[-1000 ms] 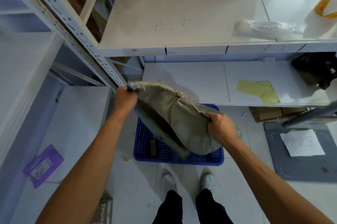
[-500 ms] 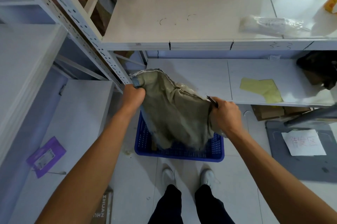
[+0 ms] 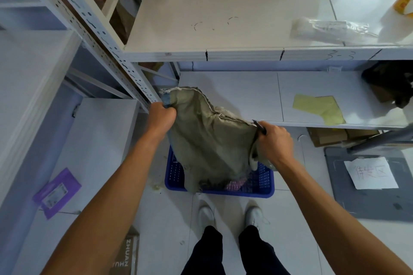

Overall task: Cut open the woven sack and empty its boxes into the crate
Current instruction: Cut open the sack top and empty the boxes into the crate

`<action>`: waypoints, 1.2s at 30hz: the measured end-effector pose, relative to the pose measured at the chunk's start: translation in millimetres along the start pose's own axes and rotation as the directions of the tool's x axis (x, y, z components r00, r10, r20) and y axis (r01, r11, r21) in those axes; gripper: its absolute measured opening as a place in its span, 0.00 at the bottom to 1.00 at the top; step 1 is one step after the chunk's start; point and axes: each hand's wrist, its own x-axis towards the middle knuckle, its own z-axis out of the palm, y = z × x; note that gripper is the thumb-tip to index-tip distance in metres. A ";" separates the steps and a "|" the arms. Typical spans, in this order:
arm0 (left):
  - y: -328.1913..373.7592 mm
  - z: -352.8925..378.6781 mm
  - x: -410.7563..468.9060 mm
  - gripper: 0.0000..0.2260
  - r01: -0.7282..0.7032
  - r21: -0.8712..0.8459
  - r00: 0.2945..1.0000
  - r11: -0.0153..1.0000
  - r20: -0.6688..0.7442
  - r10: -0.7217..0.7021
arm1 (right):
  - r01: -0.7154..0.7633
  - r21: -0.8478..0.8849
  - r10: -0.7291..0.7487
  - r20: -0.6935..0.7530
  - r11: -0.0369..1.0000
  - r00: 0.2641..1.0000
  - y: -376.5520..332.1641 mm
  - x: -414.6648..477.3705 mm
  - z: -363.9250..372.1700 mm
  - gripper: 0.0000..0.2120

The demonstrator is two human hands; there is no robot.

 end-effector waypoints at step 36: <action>24.7 -41.0 -28.8 0.06 -0.149 0.299 0.972 0.943 0.220 0.084 | -0.213 0.209 0.205 0.058 0.954 0.977 -0.3 24.8 -100.5 0.10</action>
